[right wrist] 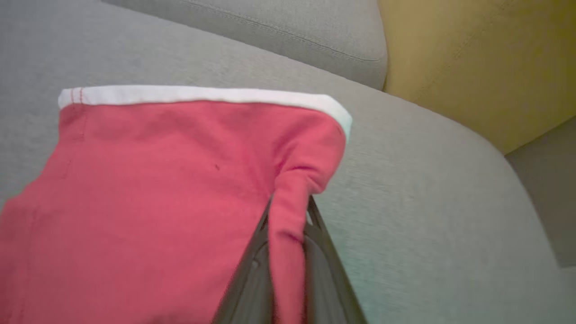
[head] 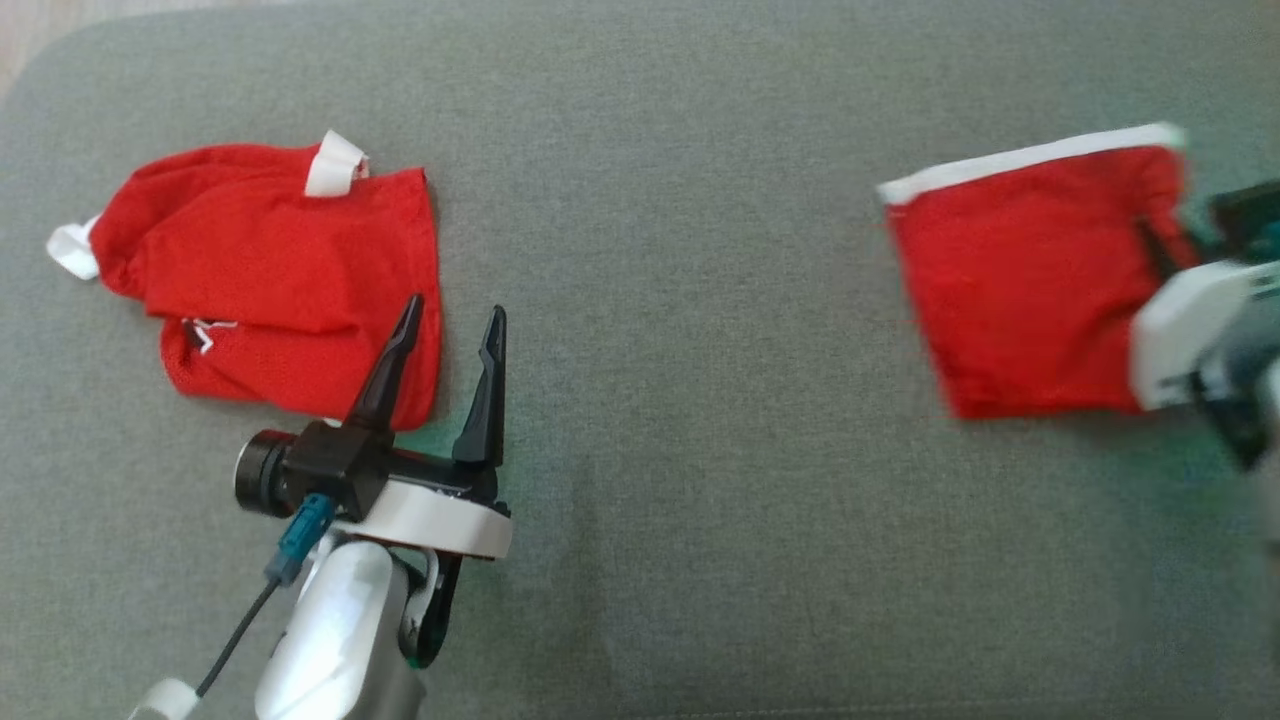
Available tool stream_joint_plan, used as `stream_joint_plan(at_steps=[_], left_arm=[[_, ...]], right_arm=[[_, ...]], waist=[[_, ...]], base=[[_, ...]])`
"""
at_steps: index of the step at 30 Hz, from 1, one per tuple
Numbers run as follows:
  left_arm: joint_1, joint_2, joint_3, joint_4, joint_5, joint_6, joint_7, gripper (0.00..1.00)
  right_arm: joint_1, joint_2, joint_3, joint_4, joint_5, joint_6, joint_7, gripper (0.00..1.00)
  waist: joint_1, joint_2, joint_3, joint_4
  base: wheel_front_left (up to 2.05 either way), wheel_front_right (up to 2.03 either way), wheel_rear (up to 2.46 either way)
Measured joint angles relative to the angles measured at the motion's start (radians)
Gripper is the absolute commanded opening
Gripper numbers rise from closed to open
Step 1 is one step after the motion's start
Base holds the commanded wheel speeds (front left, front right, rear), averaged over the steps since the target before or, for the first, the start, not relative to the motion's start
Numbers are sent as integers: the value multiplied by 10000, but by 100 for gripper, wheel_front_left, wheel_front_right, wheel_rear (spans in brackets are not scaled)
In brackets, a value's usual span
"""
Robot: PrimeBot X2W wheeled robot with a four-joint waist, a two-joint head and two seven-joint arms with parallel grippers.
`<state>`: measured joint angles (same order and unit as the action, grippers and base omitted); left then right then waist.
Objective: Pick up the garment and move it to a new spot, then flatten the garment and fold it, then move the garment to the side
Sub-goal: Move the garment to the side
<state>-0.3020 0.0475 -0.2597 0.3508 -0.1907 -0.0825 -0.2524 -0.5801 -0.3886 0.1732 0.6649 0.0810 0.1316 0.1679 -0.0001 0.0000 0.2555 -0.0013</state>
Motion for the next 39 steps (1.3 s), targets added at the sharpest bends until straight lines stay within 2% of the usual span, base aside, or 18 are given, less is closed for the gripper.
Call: stream_joint_plan(at_steps=[6,10,14,23,24,25,26,32,39], left_arm=[[-1,-6,-4,-77,54,-58,0,100],[-18,-8,4,-94,84,-69,0,100],[-56,-8,-4,-96,153,-75,0,100],[-221,-12,13,-69,155,-146,0,100],[-221,-12,15,-52,155,-146,0,100],[-221,-12,17,-36,155,-146,0,100],[-221,-12,19,-23,155,-146,0,100],[-203,-12,35,15,155,-146,0,100],[7,-12,69,12,155,-144,0,100]], right_arm=[[130,-1825,-67,-217,539,0,360,0],[173,-2754,-617,320,479,0,320,0],[92,-2955,-1204,970,477,0,-59,0],[-325,-2780,-1605,1599,288,0,-646,0],[-356,-2740,-1639,1632,217,0,-700,28],[-397,-2671,-1716,1687,192,0,-709,98],[-458,-2591,-1753,1741,123,0,-715,100],[-570,-2084,-1866,1609,-84,0,-1032,100],[-779,-1007,-1885,464,94,0,-1918,100]], waist=[[0,0,295,86],[1,0,573,205],[2,0,816,346],[2,0,896,381],[2,0,871,374],[1,0,842,367],[2,0,803,357],[1,0,412,261],[0,0,-340,86]], base=[[0,0,0],[0,0,0],[0,0,0],[0,0,0],[0,0,0],[0,0,0],[0,0,0],[0,0,0],[0,0,0]])
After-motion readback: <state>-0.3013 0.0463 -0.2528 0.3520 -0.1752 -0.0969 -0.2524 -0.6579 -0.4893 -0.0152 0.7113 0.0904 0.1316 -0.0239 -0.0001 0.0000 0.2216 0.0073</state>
